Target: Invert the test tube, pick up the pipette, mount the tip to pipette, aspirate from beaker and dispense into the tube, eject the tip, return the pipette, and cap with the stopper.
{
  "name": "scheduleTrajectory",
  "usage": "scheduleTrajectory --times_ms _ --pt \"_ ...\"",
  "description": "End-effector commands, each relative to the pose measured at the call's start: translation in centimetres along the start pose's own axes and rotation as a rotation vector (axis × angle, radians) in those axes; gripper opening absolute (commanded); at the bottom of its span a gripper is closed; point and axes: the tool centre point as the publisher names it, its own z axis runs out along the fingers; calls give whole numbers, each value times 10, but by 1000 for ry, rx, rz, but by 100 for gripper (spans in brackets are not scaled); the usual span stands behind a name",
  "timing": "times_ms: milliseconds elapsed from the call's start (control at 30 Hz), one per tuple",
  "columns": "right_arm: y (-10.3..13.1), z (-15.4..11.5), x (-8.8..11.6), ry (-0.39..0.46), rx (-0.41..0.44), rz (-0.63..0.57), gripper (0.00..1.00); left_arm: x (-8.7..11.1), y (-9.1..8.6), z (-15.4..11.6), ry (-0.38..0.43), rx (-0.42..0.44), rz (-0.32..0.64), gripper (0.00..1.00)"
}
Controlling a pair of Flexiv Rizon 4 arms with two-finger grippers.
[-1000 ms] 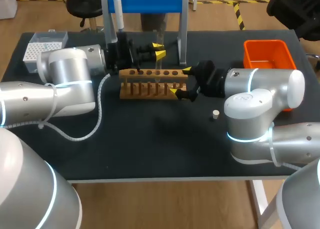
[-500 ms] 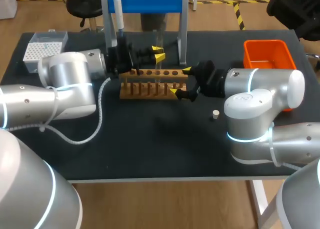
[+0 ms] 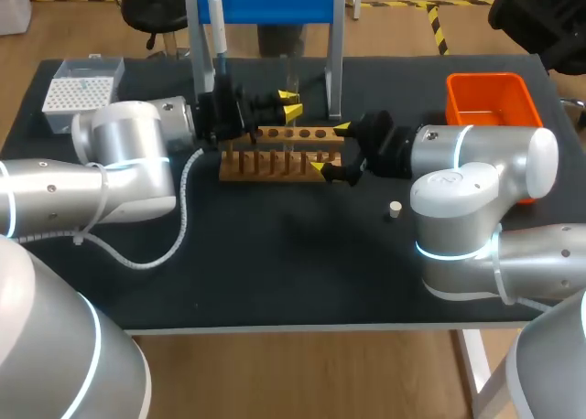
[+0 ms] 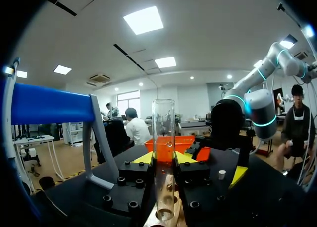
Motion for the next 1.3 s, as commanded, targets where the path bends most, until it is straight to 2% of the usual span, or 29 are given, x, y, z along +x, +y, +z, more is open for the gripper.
scheduleTrajectory --times_ms 33,500,533,567,800,1100,1300 --pt "-1 0 0 -1 -2 0 100 0 5 1 1 10 5 0" --pt "-1 0 0 -1 -2 0 100 3 14 0 -2 15 7 0" --pt "-1 0 0 -1 -2 0 100 3 14 0 -3 15 5 24" --pt "-1 0 0 -1 -2 0 100 3 15 0 -8 15 1 100" --pt "-1 0 0 -1 -2 0 100 6 5 -5 -6 -2 -26 100" --pt "-1 0 0 -1 -2 0 100 16 -30 -12 13 -39 -15 100" --pt "-1 0 0 -1 -2 0 100 18 -52 -10 28 -97 -5 100"
